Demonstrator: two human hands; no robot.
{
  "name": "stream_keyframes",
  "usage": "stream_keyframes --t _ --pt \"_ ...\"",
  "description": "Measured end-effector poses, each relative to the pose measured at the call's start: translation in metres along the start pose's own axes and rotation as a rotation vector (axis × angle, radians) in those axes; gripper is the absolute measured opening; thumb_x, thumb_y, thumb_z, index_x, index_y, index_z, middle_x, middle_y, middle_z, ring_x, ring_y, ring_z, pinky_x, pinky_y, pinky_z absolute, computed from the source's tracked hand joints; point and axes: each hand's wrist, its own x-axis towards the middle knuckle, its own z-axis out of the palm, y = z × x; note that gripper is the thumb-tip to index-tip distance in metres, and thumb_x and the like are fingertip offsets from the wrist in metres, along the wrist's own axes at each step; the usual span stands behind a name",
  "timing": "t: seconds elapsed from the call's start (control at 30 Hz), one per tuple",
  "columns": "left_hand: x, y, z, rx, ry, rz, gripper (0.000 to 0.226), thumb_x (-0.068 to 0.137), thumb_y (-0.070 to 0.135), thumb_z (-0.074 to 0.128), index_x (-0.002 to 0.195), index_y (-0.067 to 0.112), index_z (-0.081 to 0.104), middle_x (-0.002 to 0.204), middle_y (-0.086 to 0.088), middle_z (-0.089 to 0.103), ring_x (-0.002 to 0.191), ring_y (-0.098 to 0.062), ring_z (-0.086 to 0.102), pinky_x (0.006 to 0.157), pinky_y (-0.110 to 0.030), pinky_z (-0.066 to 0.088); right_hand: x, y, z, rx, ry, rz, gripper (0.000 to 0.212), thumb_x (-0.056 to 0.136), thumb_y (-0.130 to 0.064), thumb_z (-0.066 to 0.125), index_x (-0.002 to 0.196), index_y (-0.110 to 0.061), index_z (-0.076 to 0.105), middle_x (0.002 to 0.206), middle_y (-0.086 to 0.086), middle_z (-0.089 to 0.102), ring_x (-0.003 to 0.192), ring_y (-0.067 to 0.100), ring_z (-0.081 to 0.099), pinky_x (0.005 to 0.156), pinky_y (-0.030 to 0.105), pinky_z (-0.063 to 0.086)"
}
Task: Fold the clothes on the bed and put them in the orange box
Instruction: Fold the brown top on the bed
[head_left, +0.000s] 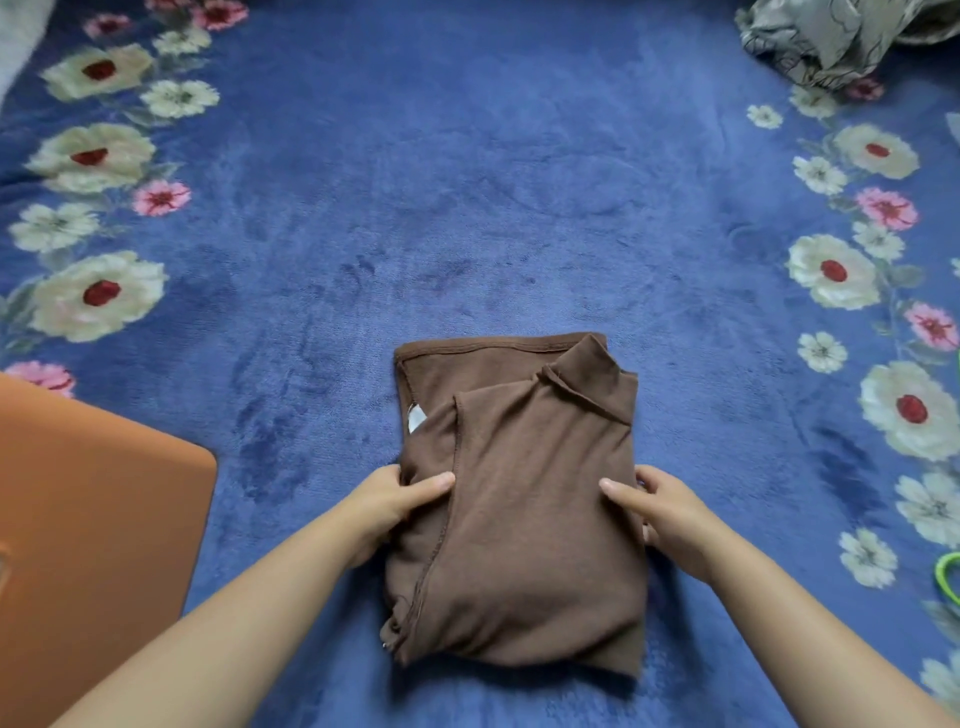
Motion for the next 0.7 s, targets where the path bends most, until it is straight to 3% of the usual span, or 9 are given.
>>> stream_keyframes --t 0.17,0.27,0.3,0.37,0.43,0.5,0.57,0.63,0.7 --pt "0.001 0.007 0.007 -0.125 -0.052 -0.024 0.045 0.049 0.019 0.073 0.092 0.007 0.065 0.075 -0.005 0.073 0.065 -0.014 0.070 0.058 -0.022 0.053 -0.001 -0.006 0.012 0.173 -0.011 -0.066 0.016 0.082 -0.001 0.061 0.097 -0.002 0.060 0.082 0.003 0.073 0.073 0.012 0.069 0.061 0.019 0.054" --pt "-0.009 0.011 0.008 -0.126 -0.114 0.009 0.039 0.049 0.012 0.071 0.088 0.007 0.066 0.075 -0.007 0.073 0.063 -0.016 0.069 0.058 -0.023 0.054 -0.012 -0.010 0.009 0.122 0.017 -0.151 0.050 0.060 -0.016 0.080 0.102 -0.003 0.058 0.091 0.005 0.072 0.080 0.012 0.068 0.066 0.020 0.054" --pt "-0.014 0.012 0.007 -0.132 -0.134 0.044 0.041 0.045 0.011 0.075 0.085 0.009 0.068 0.076 -0.007 0.073 0.065 -0.016 0.069 0.058 -0.024 0.055 -0.019 -0.012 0.008 0.099 0.048 -0.198 0.048 0.061 -0.017 0.083 0.099 -0.006 0.056 0.093 0.007 0.070 0.078 0.010 0.067 0.065 0.018 0.053" --pt "-0.028 0.017 0.004 -0.152 -0.178 0.143 0.054 0.029 0.018 0.086 0.081 0.014 0.073 0.084 -0.008 0.072 0.073 -0.018 0.069 0.064 -0.026 0.056 -0.039 -0.020 0.008 0.118 0.126 -0.298 0.025 0.080 -0.001 0.066 0.092 -0.013 0.048 0.089 0.009 0.065 0.066 0.005 0.066 0.056 0.015 0.051" --pt "-0.045 0.025 0.002 -0.147 -0.203 0.251 0.072 0.021 0.031 0.093 0.087 0.015 0.072 0.091 -0.007 0.072 0.083 -0.017 0.069 0.068 -0.025 0.055 -0.062 -0.032 0.008 0.180 0.163 -0.404 0.034 0.084 0.011 0.054 0.089 -0.019 0.040 0.079 0.009 0.060 0.055 0.005 0.062 0.049 0.016 0.049" --pt "-0.064 0.034 0.000 -0.095 -0.185 0.323 0.079 0.025 0.039 0.093 0.095 0.015 0.064 0.094 -0.004 0.071 0.089 -0.015 0.067 0.070 -0.021 0.053 -0.087 -0.042 0.009 0.137 0.127 -0.515 0.045 0.084 0.014 0.051 0.097 -0.028 0.044 0.084 0.008 0.060 0.061 0.003 0.062 0.055 0.014 0.049" --pt "-0.086 0.046 0.002 -0.014 -0.125 0.379 0.074 0.030 0.036 0.091 0.096 0.016 0.063 0.094 -0.002 0.071 0.092 -0.014 0.066 0.072 -0.020 0.052 -0.114 -0.056 0.011 -0.078 0.046 -0.570 0.057 0.082 0.010 0.058 0.112 -0.038 0.049 0.107 0.002 0.061 0.084 -0.001 0.062 0.072 0.011 0.048" --pt "-0.113 0.060 0.005 0.051 -0.028 0.432 0.058 0.043 0.033 0.080 0.097 0.017 0.064 0.092 0.000 0.071 0.092 -0.016 0.065 0.077 -0.024 0.050 -0.139 -0.076 0.015 -0.548 0.050 -0.507 0.071 0.077 -0.004 0.071 0.129 -0.038 0.039 0.123 -0.005 0.048 0.105 0.003 0.051 0.083 0.013 0.039" --pt "-0.137 0.075 0.008 0.110 0.065 0.487 0.045 0.052 0.032 0.074 0.094 0.019 0.063 0.089 0.002 0.070 0.092 -0.017 0.064 0.081 -0.029 0.049 -0.155 -0.098 0.021 -1.010 0.102 -0.443 0.084 0.073 -0.018 0.075 0.142 -0.027 0.028 0.124 0.001 0.040 0.113 0.014 0.043 0.083 0.017 0.033"
